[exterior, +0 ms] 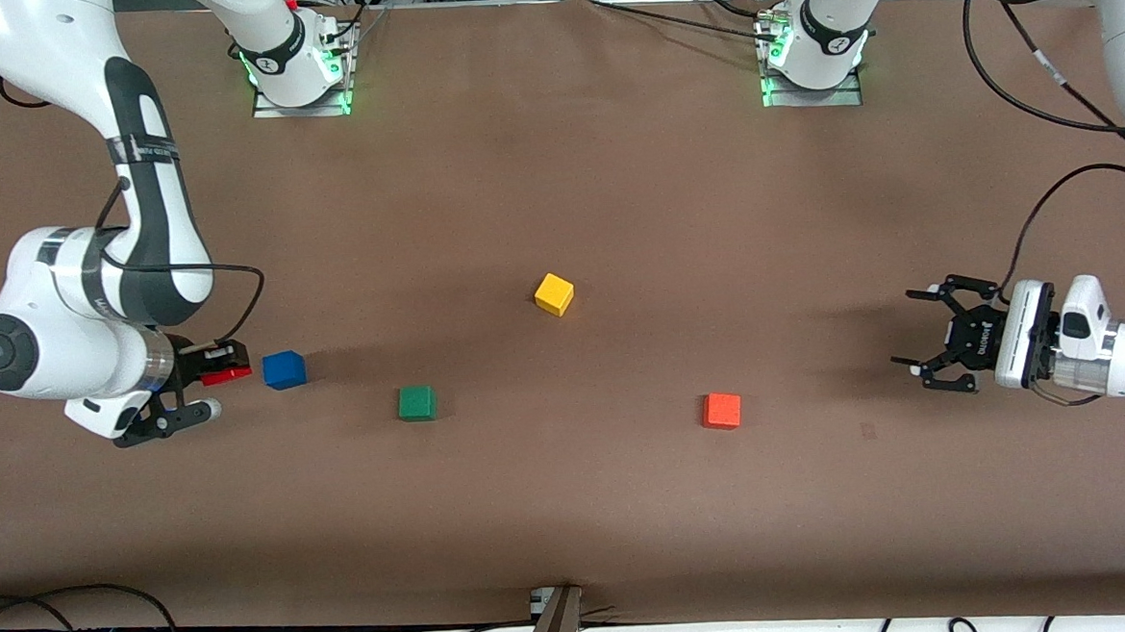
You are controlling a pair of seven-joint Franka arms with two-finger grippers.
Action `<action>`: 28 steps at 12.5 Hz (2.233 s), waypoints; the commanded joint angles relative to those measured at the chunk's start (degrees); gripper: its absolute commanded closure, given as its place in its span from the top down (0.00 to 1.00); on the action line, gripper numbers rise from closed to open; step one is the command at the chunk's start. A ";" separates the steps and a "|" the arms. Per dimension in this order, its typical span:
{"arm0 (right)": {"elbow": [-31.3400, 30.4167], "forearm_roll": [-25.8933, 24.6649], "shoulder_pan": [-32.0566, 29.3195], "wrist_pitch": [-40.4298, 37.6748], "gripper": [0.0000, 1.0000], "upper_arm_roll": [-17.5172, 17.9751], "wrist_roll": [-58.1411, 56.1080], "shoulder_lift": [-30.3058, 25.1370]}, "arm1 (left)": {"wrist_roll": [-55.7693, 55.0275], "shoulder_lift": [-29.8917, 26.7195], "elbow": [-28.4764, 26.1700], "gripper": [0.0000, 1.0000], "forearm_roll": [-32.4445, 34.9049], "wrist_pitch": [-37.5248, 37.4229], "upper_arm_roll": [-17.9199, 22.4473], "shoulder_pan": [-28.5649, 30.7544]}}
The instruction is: Pass red block to right arm, stack on blue
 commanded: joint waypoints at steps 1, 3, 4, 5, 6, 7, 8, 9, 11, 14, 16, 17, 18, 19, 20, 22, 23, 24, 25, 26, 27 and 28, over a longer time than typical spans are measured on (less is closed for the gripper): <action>-4.12 -1.26 1.73 4.97 0.00 0.08 1.49 -1.15 | -2.89 -7.98 -0.24 1.00 8.97 -1.24 1.97 -2.55; -8.16 -1.26 2.61 11.04 0.00 0.08 1.75 -1.15 | -10.52 -15.97 -1.03 1.00 18.45 -1.33 2.15 -5.35; -9.57 -1.26 3.05 13.24 0.00 0.08 1.75 -1.15 | -14.99 -20.19 -3.56 1.00 21.98 -1.33 2.15 -6.84; -10.80 -1.26 3.32 15.17 0.00 0.08 1.75 -1.15 | -20.69 -24.15 -6.02 1.00 23.84 -1.42 2.41 -7.38; -11.60 -1.17 3.84 16.41 0.00 0.08 1.84 -1.15 | -27.10 -27.84 -8.91 1.00 24.99 -1.50 2.58 -7.82; -12.13 -1.17 4.11 17.03 0.00 0.08 2.19 -1.15 | -34.04 -31.10 -11.38 1.00 27.00 -1.50 2.85 -9.48; -12.48 -1.17 4.20 17.56 0.00 0.17 2.28 -1.15 | -41.42 -33.74 -12.97 1.00 29.37 -2.03 3.72 -11.50; -12.83 -1.17 4.29 18.18 0.00 0.17 2.28 -1.15 | -48.54 -35.77 -14.38 1.00 29.83 -2.03 5.38 -14.39; -15.02 -1.17 4.55 21.50 0.00 0.17 2.28 -1.15 | -63.74 -38.33 -16.41 1.00 29.84 -2.03 9.86 -20.89; -15.74 -1.17 4.55 22.05 0.00 0.08 2.28 -1.59 | -77.84 -40.00 -19.21 1.00 29.49 -0.55 11.29 -24.35; -15.74 -1.17 4.55 21.70 0.00 0.08 2.28 -2.29 | -85.31 -41.76 -22.03 1.00 29.49 2.96 11.46 -25.23; -16.09 -1.17 4.55 21.78 0.00 0.08 2.71 -2.38 | -89.96 -42.55 -23.00 1.00 29.57 4.63 11.46 -25.14; -16.35 -1.17 4.64 21.79 0.00 -0.01 2.98 -2.55 | -96.88 -42.90 -24.05 1.00 29.57 5.34 11.55 -24.27; -16.44 -1.26 4.64 21.79 0.00 -0.01 2.98 -2.99 | -100.35 -42.99 -24.23 1.00 29.14 6.05 12.33 -24.00; -16.53 -1.26 4.64 21.79 0.00 -0.01 2.98 -3.43 | -100.90 -43.00 -24.24 1.00 28.87 6.49 12.60 -23.82; -17.05 -1.44 4.64 21.96 0.00 -0.18 2.89 -4.13 | -101.70 -43.08 -24.32 1.00 28.70 7.20 12.69 -23.38; -17.23 -1.44 4.64 22.05 0.00 -0.27 2.89 -4.31 | -102.05 -43.08 -24.24 1.00 28.43 7.46 12.69 -22.51; -17.58 -1.44 4.64 22.05 0.00 -0.27 2.98 -4.84 | -103.79 -43.08 -24.06 1.00 26.86 7.46 12.60 -22.24; -18.02 -1.44 4.64 22.22 0.00 -0.27 2.98 -5.28 | -106.24 -43.08 -23.89 1.00 25.98 7.46 12.69 -22.24; -18.54 -1.44 4.64 22.40 0.00 -0.27 2.98 -5.80 | -107.14 -43.08 -23.80 1.00 25.80 7.55 12.60 -22.24; -19.25 -1.44 4.64 23.18 0.00 -0.27 2.98 -6.24 | -107.15 -43.00 -23.71 1.00 25.79 7.64 12.60 -22.15; -20.56 -1.44 4.64 25.28 0.00 -0.27 2.98 -6.60 | -107.06 -43.00 -23.53 1.00 25.62 7.64 12.60 -21.37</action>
